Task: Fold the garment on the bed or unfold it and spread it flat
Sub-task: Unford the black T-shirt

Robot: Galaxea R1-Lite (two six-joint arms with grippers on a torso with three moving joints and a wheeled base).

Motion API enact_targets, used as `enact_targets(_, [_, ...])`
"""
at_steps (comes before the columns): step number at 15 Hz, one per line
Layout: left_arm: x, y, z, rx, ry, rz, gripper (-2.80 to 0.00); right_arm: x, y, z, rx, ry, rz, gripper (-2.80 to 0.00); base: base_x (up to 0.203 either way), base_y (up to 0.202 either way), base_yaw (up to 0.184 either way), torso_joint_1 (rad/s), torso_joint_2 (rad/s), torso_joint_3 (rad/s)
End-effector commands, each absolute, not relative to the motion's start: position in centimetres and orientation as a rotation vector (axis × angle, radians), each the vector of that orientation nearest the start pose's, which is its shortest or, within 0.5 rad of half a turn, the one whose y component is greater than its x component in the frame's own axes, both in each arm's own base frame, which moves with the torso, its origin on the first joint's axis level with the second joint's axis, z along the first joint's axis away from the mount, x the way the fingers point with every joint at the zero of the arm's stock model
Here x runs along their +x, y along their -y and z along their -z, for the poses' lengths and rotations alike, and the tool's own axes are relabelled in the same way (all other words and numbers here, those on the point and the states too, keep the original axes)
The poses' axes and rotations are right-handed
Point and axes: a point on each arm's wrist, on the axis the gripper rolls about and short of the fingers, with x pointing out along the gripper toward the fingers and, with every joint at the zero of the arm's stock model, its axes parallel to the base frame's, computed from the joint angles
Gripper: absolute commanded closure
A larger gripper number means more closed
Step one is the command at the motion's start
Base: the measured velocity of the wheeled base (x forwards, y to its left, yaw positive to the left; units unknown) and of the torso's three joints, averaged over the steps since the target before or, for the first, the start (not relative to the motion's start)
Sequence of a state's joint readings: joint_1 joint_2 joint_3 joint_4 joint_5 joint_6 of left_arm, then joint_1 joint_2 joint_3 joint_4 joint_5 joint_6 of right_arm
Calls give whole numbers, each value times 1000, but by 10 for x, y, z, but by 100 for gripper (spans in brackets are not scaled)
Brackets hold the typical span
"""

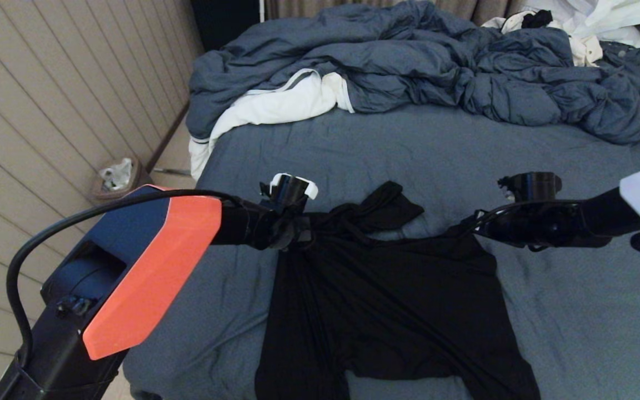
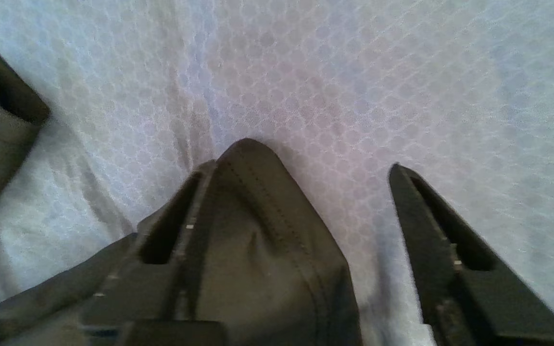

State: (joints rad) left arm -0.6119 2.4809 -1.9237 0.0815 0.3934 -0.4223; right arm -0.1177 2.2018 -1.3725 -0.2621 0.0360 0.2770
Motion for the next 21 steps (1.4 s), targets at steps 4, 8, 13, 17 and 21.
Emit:
enact_targets(4, [420,284,-92,-99,-596,84,0,421,49,-126,310,-527,149,-280,0,0,0,0,0,0])
enact_targets(8, [419,284,-93,-99,-597,84,0,431,46,-92,306,-605,146,-280,0,0,0,0,0,0])
enact_targets(13, [420,284,-90,-96,-601,83,0,434,38,-81,301,-631,133,-280,0,0,0,0,0,0])
enact_targets(17, [421,285,-85,-93,-606,82,0,440,34,-69,297,-629,127,0,0,0,0,0,0,0])
enact_targets(21, [421,285,-85,-93,-606,82,0,440,32,-72,296,-590,121,0,0,0,0,0,0,0])
